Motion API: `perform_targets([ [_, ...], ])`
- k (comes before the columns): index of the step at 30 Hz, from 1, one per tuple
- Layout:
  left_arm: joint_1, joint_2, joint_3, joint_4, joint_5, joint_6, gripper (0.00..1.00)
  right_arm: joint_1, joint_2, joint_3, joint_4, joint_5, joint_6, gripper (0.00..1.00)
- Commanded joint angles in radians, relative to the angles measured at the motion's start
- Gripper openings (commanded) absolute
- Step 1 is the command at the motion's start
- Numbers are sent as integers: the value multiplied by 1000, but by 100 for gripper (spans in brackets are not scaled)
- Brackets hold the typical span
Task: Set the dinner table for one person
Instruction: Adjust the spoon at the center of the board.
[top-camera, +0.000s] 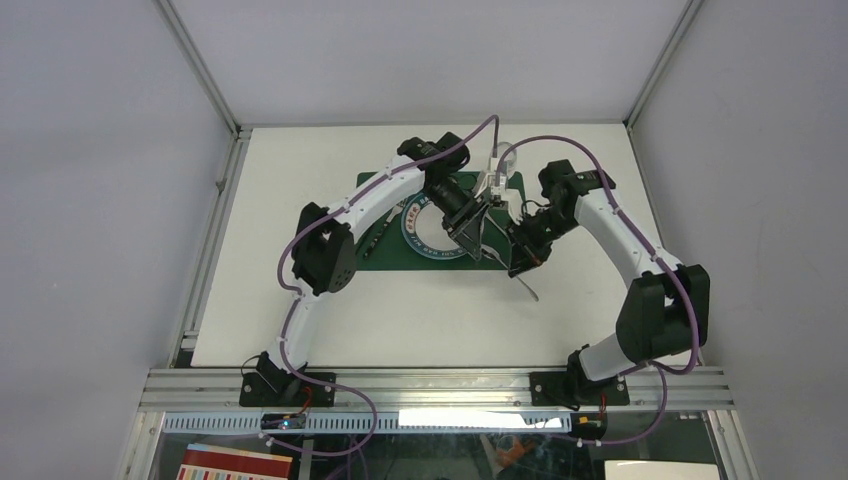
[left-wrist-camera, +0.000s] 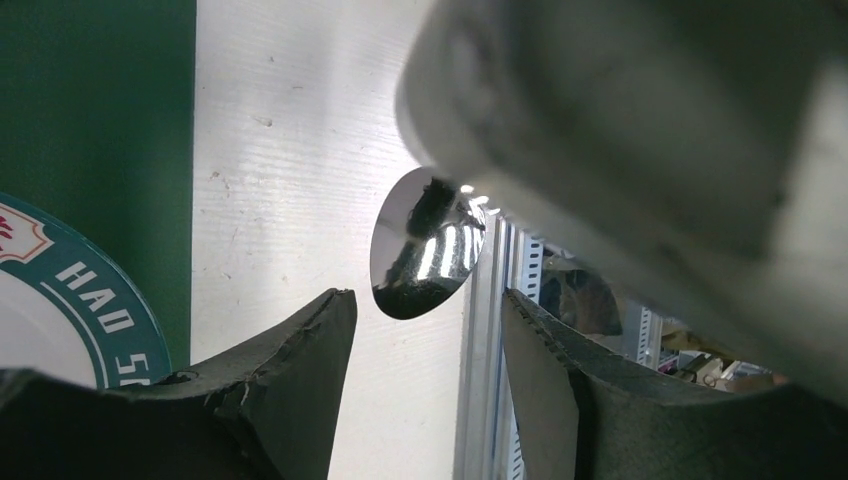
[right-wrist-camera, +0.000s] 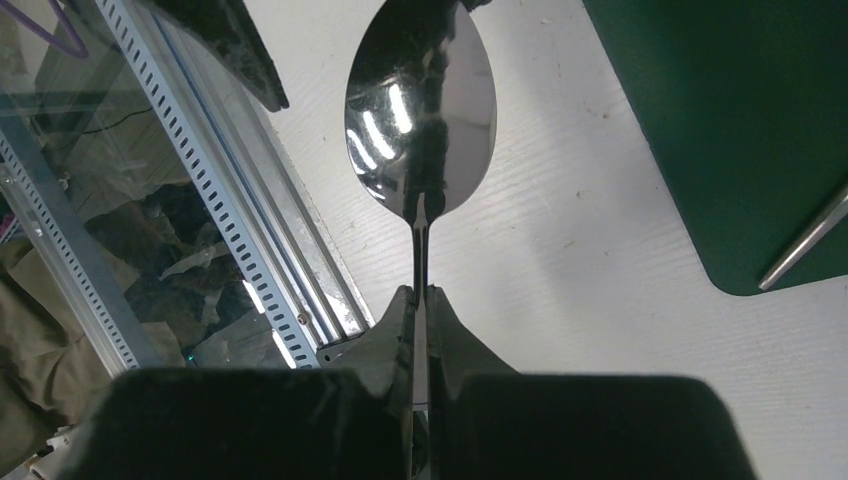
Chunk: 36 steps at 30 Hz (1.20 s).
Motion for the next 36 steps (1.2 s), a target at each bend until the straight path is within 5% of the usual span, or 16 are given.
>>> perform_targets([
  [1,-71,14,124,40,71,-21,57,50,-7,11,74,51,35,0],
  [9,-74,27,182,37,71,-34,61,129,-49,-85,305,282,137,0],
  [20,-62,-69,150,34,-19,-27,59,481,-333,-601,879,1029,159,0],
  [36,69,-72,58,70,-4,-37,59,542,-580,-614,914,1172,101,0],
])
